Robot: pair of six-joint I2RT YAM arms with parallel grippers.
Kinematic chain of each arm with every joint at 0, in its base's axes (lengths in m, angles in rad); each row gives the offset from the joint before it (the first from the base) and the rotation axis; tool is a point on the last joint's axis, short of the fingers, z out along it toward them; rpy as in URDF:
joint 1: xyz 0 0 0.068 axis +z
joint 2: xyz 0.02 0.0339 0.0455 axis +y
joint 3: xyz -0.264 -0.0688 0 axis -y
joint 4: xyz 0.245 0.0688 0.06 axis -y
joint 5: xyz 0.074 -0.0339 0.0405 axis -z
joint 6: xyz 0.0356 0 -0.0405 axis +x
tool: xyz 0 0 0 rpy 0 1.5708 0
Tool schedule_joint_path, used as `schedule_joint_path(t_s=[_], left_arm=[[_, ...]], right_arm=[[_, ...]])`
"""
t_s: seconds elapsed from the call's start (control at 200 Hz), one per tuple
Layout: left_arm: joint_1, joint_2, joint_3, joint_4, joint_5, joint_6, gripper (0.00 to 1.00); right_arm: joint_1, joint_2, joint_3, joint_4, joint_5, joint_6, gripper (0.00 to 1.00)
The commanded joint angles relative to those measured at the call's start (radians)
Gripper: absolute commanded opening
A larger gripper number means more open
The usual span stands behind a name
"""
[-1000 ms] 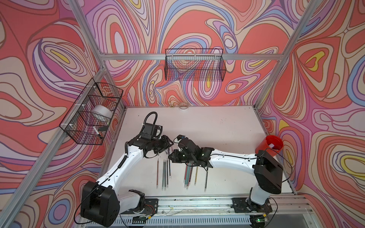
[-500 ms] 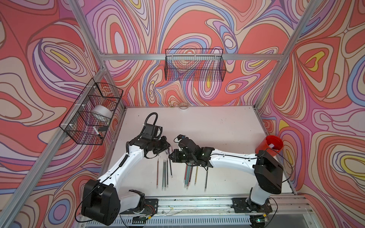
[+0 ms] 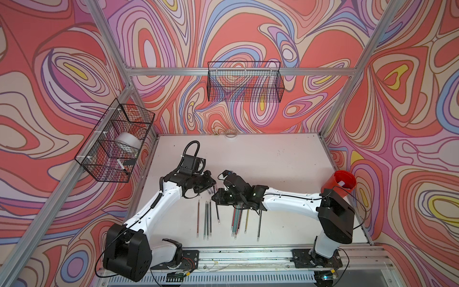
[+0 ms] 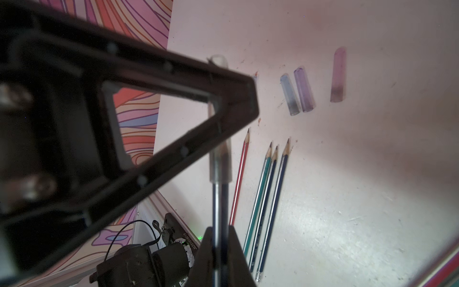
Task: Remove the protective cover of the pencils
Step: Remove the protective sleeve from the pencil, then place the pencil at the center of the board, then place the protective sleeve at the center of the board.
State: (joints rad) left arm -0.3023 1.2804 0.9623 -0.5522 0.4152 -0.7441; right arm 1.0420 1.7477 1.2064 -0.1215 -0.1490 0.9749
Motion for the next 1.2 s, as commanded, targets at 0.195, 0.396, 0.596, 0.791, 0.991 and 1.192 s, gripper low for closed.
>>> schedule_joint_path(t_s=[0.195,0.396,0.596,0.791,0.991,1.192], left_arm=[[-0.003,-0.003,0.064,-0.081,-0.114,0.029,0.01],[-0.003,-0.012,0.046,-0.104,-0.191,-0.007,0.01],[-0.003,0.016,0.11,-0.135,-0.246,-0.047,0.0],[-0.005,-0.052,0.002,-0.049,-0.208,-0.134,0.0],[-0.006,-0.084,0.027,-0.149,-0.281,-0.095,0.0],[-0.005,-0.023,0.091,-0.24,-0.371,-0.03,0.02]], right_arm=[[0.003,0.018,0.058,-0.068,0.0,0.063,0.0],[0.042,-0.012,0.043,-0.113,0.083,0.062,0.0],[0.068,-0.031,0.063,-0.243,0.103,0.049,0.0],[0.093,-0.08,-0.017,-0.275,0.117,0.092,0.0],[0.093,-0.005,0.025,-0.363,0.144,0.139,0.0],[0.093,0.137,0.068,-0.339,0.134,0.144,0.0]])
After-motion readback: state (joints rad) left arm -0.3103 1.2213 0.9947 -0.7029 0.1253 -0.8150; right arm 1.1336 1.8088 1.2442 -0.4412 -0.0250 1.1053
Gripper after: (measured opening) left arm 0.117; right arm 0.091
